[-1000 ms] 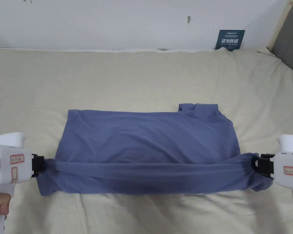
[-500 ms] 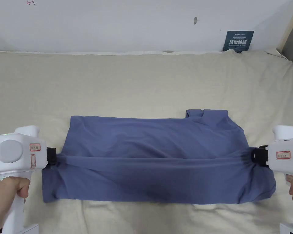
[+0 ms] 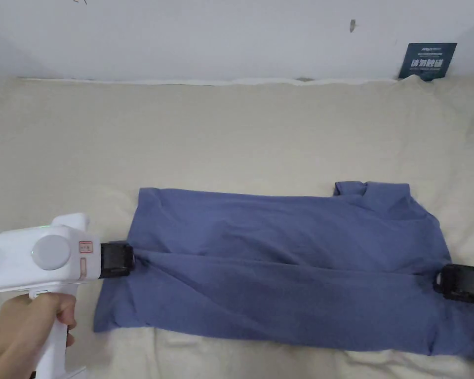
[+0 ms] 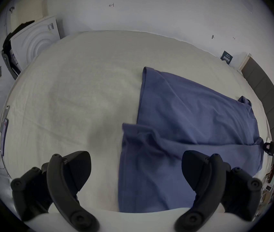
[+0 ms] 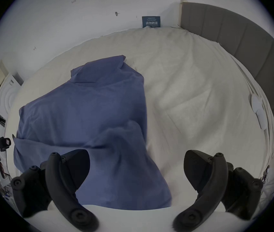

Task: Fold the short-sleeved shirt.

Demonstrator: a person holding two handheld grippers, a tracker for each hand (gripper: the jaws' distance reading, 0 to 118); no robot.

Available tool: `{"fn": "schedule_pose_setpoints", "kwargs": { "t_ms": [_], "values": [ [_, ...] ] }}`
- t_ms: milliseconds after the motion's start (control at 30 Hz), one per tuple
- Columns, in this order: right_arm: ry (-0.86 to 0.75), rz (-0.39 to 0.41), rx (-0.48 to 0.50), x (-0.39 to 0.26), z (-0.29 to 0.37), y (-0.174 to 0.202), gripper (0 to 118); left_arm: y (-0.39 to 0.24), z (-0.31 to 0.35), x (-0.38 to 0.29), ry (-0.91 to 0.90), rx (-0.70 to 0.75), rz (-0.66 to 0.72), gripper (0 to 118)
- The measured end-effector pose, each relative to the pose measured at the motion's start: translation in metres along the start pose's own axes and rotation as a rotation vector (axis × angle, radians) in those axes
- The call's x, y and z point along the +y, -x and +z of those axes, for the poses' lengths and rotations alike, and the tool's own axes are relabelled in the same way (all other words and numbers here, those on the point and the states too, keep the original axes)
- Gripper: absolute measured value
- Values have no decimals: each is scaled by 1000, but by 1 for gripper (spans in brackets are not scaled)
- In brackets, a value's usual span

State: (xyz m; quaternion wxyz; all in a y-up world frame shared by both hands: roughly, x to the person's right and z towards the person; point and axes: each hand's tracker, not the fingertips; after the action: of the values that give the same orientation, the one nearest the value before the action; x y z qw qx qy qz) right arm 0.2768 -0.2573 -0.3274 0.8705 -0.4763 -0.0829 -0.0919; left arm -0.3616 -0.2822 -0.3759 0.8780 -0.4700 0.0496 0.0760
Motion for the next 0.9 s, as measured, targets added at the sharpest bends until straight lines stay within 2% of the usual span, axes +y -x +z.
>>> {"fn": "schedule_pose_setpoints", "kwargs": {
  "t_ms": [33, 67, 100, 133, 167, 200, 267, 300, 400, 433, 467, 500, 533, 600, 667, 700, 733, 767, 800, 867, 900],
  "values": [
    [-8, 2, 3, -12, 4, 1, 110, 11, 6, -13, -2, -4, -2, 111],
    [-18, 1, 11, -19, 12, -3, 98, 22, 13, -28, 0, -14, 2, 108],
    [-24, -4, 24, -24, 19, -6, 59, 7, 27, -3, 2, -20, 12, 92],
    [-39, -17, 38, -31, 28, -9, 5, 11, 34, -8, -2, -41, 26, 52],
    [-45, -20, 34, -38, 31, -12, 0, 15, 40, -15, 4, -72, 25, 0],
    [-43, -8, -18, -43, 33, -11, 0, 17, 44, -25, 13, -69, 16, 0],
    [-52, 3, 10, -53, 39, -4, 0, -11, 60, -23, 9, -37, -21, 0],
    [-41, -1, 42, -60, 43, -6, 0, -16, 62, -26, 18, -49, -33, 0],
    [-35, 9, 41, -72, 49, 2, 0, -21, 66, -34, 50, -125, -32, 0],
    [-30, 1, 66, -74, 48, -6, 0, -24, 67, -36, 65, -137, -33, 25],
    [-24, 5, 71, -76, 48, -7, 0, -32, 61, -38, 105, -75, -72, 79],
    [-22, 6, 73, -78, 48, -6, 0, -28, 51, -41, 169, -28, -114, 118],
    [-20, 13, 77, -79, 48, -6, 0, -32, 52, -52, 85, -64, -94, 115],
    [-16, 26, 75, -80, 45, -3, 0, -37, 50, -53, 89, -39, -81, 114],
    [-10, 35, 73, -80, 43, -5, 0, -14, 14, -33, 93, -20, -39, 111],
    [-9, 49, 59, -81, 43, 1, 0, -11, 10, -34, 105, 7, -34, 88],
    [-6, 58, 59, -81, 43, 3, 0, -8, 11, -35, 102, -4, -41, 25],
    [-11, 66, 53, -81, 43, 3, 0, -20, 24, -37, 96, -36, -53, 1],
    [-16, 71, 51, -81, 43, 3, 1, -19, 26, -33, 76, -74, -27, 1],
    [-9, 82, 61, -78, 41, 5, 3, -12, 21, -27, 87, -70, -59, 1],
    [0, 88, 62, -76, 40, 7, 33, -20, 26, -33, 102, -39, -80, 1]
  ]
}}
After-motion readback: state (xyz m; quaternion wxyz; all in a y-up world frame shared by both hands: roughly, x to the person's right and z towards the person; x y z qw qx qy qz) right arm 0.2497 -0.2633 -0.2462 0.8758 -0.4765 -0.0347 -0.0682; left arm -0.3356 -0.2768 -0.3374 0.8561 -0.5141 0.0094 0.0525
